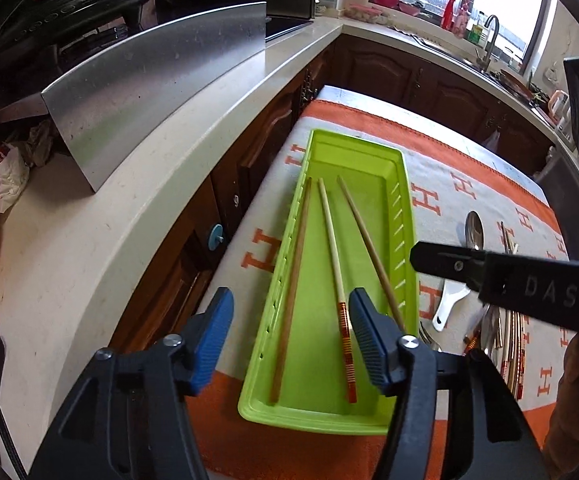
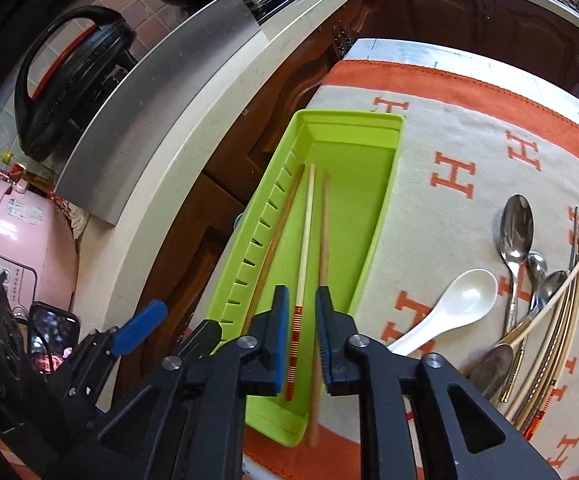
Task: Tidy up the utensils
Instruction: 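Lower the wooden chopstick into the green tray and open the right tool, then grasp a red-striped chopstick with the right tool while the left tool reaches toward the spoons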
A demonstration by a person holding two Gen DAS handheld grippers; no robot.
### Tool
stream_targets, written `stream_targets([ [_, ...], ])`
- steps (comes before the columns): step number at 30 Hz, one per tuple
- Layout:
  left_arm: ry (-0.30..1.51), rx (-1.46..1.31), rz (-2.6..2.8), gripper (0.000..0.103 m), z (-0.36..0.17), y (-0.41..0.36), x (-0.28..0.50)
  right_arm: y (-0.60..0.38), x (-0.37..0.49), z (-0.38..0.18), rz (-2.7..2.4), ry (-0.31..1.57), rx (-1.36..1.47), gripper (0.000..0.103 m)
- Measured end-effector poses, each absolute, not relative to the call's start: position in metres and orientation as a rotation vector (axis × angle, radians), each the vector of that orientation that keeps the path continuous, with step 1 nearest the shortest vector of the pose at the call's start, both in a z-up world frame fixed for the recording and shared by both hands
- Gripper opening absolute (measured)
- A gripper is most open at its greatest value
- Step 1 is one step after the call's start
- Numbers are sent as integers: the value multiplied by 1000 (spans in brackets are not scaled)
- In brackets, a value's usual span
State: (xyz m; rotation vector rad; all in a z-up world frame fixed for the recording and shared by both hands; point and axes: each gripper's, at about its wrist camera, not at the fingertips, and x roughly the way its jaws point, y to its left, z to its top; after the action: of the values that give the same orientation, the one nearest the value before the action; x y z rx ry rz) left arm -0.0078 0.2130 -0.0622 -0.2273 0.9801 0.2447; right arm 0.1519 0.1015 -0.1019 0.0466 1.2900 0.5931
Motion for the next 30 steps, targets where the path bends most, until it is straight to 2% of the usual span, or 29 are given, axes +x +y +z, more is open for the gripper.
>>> stream_targets([
  [6,987,-243,232,61,-64,215,-5,88,147,-106,592,1266,27,22],
  [15,985,-216,136,61,-62,185,-5,4,139,-85,508,1085,-21,22],
  [22,962,-265,-58,61,-57,143,-2,-69,131,-89,406,1118,-13,22],
  [30,1051,-203,-177,61,-70,91,15,-121,111,-110,372,1156,43,22],
])
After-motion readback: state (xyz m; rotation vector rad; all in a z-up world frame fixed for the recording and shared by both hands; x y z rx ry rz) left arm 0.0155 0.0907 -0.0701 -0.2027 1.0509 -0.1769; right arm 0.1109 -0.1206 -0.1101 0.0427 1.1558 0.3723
